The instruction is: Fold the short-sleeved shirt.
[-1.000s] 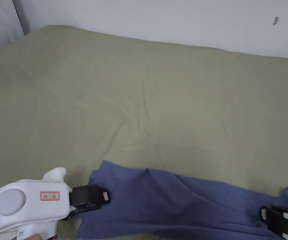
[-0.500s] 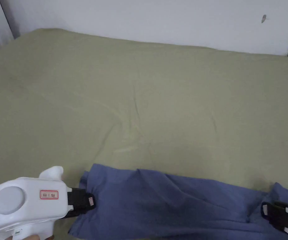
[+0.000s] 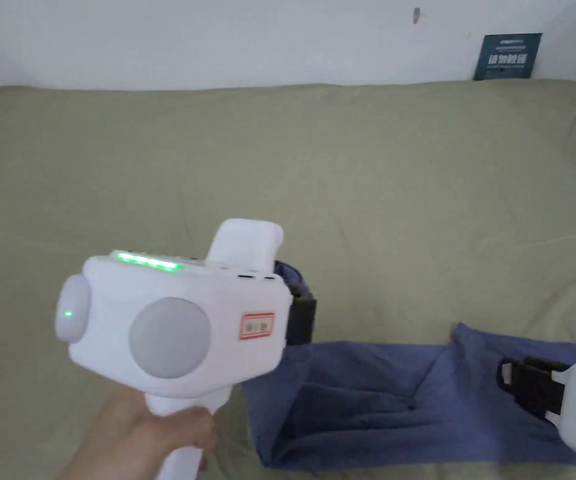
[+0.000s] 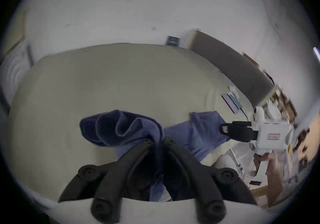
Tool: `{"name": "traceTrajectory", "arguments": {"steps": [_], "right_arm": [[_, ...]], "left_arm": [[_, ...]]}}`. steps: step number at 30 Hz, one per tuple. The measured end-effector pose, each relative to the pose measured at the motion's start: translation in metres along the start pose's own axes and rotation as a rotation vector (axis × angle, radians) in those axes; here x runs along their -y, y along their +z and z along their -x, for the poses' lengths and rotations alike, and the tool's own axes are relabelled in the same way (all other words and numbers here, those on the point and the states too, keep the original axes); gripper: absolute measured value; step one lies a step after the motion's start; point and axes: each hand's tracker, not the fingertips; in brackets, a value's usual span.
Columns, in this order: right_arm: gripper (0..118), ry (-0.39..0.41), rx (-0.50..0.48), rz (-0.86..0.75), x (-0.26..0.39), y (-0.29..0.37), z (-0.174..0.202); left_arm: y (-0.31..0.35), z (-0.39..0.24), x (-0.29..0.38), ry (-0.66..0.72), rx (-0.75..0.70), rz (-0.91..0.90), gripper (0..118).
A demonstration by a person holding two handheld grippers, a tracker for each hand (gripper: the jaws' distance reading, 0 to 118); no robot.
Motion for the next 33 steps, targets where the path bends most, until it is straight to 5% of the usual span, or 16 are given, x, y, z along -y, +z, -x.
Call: {"name": "traceTrajectory", "arguments": {"steps": [5, 6, 8, 9, 18, 21, 24, 33], "right_arm": [[0, -0.114, 0.026, -0.022, 0.008, 0.01, -0.03], [0, -0.139, 0.032, -0.026, 0.01, 0.011, -0.036], [0, -0.167, 0.05, -0.019, 0.012, 0.013, -0.045], [0, -0.174, 0.057, -0.024, 0.013, 0.015, -0.047], [0, -0.187, 0.056, -0.047, 0.007, 0.017, -0.042], [0, -0.173, 0.05, -0.042, 0.007, 0.015, -0.036], [0, -0.161, 0.044, -0.036, 0.006, 0.011, -0.032], [0, -0.119, 0.06, -0.017, 0.003, 0.008, -0.027]], "left_arm": [[-0.082, -0.063, 0.013, -0.1, 0.142, 0.128, 12], [-0.1, -0.068, 0.02, -0.095, 0.127, 0.142, 27], [-0.126, -0.072, 0.031, -0.083, 0.153, 0.226, 80], [-0.136, -0.069, 0.038, -0.041, 0.169, 0.266, 93], [-0.072, 0.003, 0.024, 0.341, 0.25, 0.147, 92], [-0.053, 0.032, 0.026, 0.387, 0.204, 0.089, 81], [-0.069, 0.043, 0.033, 0.325, 0.006, 0.134, 1], [-0.144, -0.01, 0.038, 0.283, 0.195, 0.247, 1]]}}
